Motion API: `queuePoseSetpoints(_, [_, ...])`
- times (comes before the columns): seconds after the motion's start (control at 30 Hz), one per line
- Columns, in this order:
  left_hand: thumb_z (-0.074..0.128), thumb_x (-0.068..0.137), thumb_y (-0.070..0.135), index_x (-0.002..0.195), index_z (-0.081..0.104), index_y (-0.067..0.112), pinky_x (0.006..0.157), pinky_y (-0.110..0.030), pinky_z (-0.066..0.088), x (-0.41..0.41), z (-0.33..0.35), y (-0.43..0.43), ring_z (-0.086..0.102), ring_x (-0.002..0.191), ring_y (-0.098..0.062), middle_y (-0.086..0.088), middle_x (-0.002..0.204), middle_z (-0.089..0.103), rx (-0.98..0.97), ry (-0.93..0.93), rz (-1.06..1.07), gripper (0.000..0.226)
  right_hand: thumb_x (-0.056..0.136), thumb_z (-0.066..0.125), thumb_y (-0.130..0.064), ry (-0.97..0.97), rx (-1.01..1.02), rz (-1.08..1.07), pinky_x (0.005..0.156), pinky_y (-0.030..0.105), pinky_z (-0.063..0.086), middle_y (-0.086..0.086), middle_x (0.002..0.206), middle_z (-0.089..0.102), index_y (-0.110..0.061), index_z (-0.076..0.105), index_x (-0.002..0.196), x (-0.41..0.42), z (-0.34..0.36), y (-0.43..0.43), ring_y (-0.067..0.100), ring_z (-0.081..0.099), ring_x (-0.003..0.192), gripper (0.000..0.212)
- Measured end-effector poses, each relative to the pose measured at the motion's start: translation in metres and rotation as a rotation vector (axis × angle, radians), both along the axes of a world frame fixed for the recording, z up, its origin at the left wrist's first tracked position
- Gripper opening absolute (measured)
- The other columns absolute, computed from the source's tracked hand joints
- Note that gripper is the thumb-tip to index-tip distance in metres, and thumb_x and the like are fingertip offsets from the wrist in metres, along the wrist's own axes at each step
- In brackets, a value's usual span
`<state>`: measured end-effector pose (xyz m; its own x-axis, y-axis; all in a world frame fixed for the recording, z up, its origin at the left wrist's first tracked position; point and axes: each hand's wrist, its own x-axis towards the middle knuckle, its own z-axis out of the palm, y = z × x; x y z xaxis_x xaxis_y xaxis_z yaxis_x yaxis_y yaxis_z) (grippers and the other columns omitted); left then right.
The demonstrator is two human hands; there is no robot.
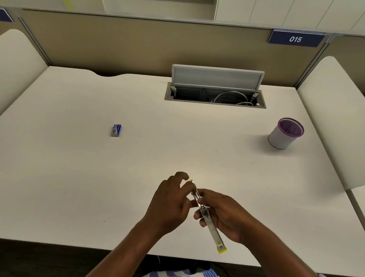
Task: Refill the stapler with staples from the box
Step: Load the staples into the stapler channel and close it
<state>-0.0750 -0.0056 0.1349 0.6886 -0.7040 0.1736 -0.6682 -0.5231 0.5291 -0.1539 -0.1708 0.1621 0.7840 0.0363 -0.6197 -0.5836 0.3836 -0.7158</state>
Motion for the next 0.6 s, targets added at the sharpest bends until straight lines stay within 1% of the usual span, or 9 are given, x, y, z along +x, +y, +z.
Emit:
queuePoseSetpoints(0.17, [0.052, 0.080, 0.012, 0.109, 0.057, 0.023, 0.075, -0.035, 0.046, -0.003, -0.003, -0.003, 0.051, 0.088, -0.014, 0.004, 0.124, 0.053, -0.003, -0.009, 0.010, 0.031, 0.101, 0.052, -0.011, -0.015, 0.004, -0.012, 0.061, 0.033, 0.051, 0.013, 0.097, 0.074, -0.006, 0.069, 0.120, -0.001, 0.002, -0.001, 0.024, 0.065, 0.072, 0.026])
queuePoseSetpoints(0.23, [0.050, 0.080, 0.014, 0.111, 0.056, 0.022, 0.074, -0.035, 0.047, -0.003, -0.003, -0.004, 0.051, 0.087, -0.015, 0.004, 0.122, 0.053, -0.010, -0.009, 0.004, 0.032, 0.100, 0.053, -0.012, -0.019, 0.016, -0.020, 0.061, 0.033, 0.051, 0.013, 0.096, 0.075, -0.006, 0.070, 0.119, -0.001, 0.002, -0.001, 0.024, 0.066, 0.072, 0.026])
queuePoseSetpoints(0.33, [0.046, 0.079, 0.014, 0.110, 0.056, 0.020, 0.072, -0.036, 0.047, -0.001, -0.003, -0.003, 0.051, 0.086, -0.016, 0.004, 0.118, 0.054, -0.011, -0.006, -0.015, 0.033, 0.095, 0.057, -0.016, -0.021, 0.043, -0.017, 0.060, 0.034, 0.052, 0.018, 0.100, 0.074, -0.007, 0.072, 0.116, -0.003, 0.002, -0.001, 0.025, 0.066, 0.072, 0.026])
queuePoseSetpoints(0.4, [0.046, 0.079, 0.014, 0.111, 0.059, 0.020, 0.072, -0.037, 0.049, 0.002, -0.003, 0.000, 0.054, 0.087, -0.019, 0.001, 0.120, 0.057, 0.025, -0.042, -0.040, 0.035, 0.093, 0.058, -0.019, -0.021, 0.049, -0.010, 0.060, 0.034, 0.051, 0.021, 0.101, 0.075, -0.007, 0.071, 0.115, -0.004, 0.001, -0.002, 0.025, 0.065, 0.072, 0.028])
queuePoseSetpoints(0.5, [0.048, 0.077, 0.014, 0.114, 0.066, 0.017, 0.068, -0.037, 0.051, 0.005, -0.002, 0.005, 0.059, 0.085, -0.024, -0.008, 0.123, 0.064, 0.108, -0.129, -0.080, 0.041, 0.101, 0.051, -0.017, -0.015, 0.039, 0.001, 0.062, 0.035, 0.051, 0.025, 0.107, 0.074, -0.005, 0.066, 0.124, -0.005, 0.000, -0.003, 0.024, 0.064, 0.073, 0.030])
queuePoseSetpoints(0.6, [0.049, 0.077, 0.015, 0.116, 0.069, 0.016, 0.068, -0.037, 0.052, 0.006, -0.002, 0.007, 0.062, 0.085, -0.027, -0.012, 0.122, 0.066, 0.168, -0.192, -0.085, 0.043, 0.103, 0.049, -0.019, -0.013, 0.033, 0.007, 0.064, 0.035, 0.051, 0.027, 0.110, 0.074, -0.005, 0.063, 0.127, -0.007, 0.000, -0.006, 0.024, 0.064, 0.074, 0.031])
